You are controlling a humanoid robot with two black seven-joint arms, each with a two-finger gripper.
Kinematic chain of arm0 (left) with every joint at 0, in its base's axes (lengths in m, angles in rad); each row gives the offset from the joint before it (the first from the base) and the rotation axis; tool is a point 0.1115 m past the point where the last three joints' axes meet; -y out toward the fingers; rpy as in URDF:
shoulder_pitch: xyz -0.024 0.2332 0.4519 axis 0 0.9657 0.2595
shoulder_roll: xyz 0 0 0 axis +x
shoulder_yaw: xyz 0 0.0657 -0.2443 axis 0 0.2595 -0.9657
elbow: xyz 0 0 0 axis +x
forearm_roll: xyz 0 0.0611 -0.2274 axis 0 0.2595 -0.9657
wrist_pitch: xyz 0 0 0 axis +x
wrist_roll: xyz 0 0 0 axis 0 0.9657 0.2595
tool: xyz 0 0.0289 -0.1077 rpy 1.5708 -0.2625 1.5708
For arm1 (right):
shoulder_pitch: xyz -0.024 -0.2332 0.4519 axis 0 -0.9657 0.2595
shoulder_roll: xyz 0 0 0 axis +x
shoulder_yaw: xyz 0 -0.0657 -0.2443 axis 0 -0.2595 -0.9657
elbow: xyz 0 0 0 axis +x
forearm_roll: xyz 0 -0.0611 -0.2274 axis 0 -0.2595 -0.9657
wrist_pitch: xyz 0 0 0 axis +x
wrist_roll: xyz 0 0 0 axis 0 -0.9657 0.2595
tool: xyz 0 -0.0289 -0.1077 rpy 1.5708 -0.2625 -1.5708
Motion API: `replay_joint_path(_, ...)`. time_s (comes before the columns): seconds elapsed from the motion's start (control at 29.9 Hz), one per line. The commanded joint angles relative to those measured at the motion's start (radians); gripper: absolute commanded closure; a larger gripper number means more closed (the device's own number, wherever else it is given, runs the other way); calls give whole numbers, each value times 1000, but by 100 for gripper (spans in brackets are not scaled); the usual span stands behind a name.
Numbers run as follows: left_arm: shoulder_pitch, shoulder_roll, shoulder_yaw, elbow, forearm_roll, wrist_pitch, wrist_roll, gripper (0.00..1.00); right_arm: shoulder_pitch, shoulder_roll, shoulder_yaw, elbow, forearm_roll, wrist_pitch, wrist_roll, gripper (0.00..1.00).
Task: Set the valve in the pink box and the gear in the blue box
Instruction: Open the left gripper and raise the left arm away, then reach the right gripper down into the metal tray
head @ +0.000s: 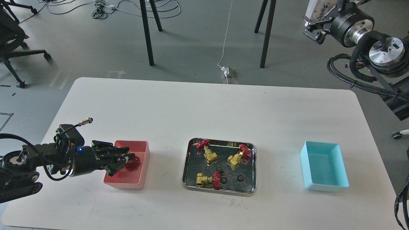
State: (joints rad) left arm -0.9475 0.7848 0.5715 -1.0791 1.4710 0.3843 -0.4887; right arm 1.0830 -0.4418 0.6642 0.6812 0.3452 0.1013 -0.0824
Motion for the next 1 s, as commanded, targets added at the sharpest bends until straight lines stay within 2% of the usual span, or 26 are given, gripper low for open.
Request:
replay_joint_path(0.0, -5, 5, -2, -15, 0, -1, 0, 45, -3, 0, 0, 1, 1, 0, 1, 0)
replay_joint_path(0.13, -7, 57, -68, -68, -24, -7, 0, 37, -8, 0, -5, 1, 0, 0, 1, 0)
replay_joint_path(0.2, -10, 89, -133, -126, -60, -54, 0, 34, -8, 0, -18, 3, -5, 4, -2, 0)
replay_joint_path(0.37, -8, 174, -370, -260, -169, -329, 0, 23, 17, 3, -139, 29, -142, 9, -7, 0)
replay_joint_path(0.47, 3, 183, -519, -321, -280, -425, 0, 23, 64, -8, -231, 90, -303, 17, -5, 0)
replay_joint_path(0.57, 10, 147, -630, -351, -505, -502, 0, 20, 121, -17, -345, 153, -464, 50, 6, 0)
replay_joint_path(0.63, 12, 87, -718, -351, -656, -547, 0, 20, 184, -50, -454, 227, -538, 113, 6, 0)
replay_joint_path(0.8, 21, -44, -918, -351, -1015, -666, 0, 19, 421, -113, -893, 473, -668, 245, 6, 0)
replay_joint_path(0.9, 45, -113, -1036, -302, -1243, -778, 0, 14, 533, -103, -1093, 602, -812, 268, 6, 0)
replay_joint_path(0.97, 47, -165, -1085, -250, -1296, -847, 0, 13, 564, -86, -1181, 688, -927, 268, 6, 0)
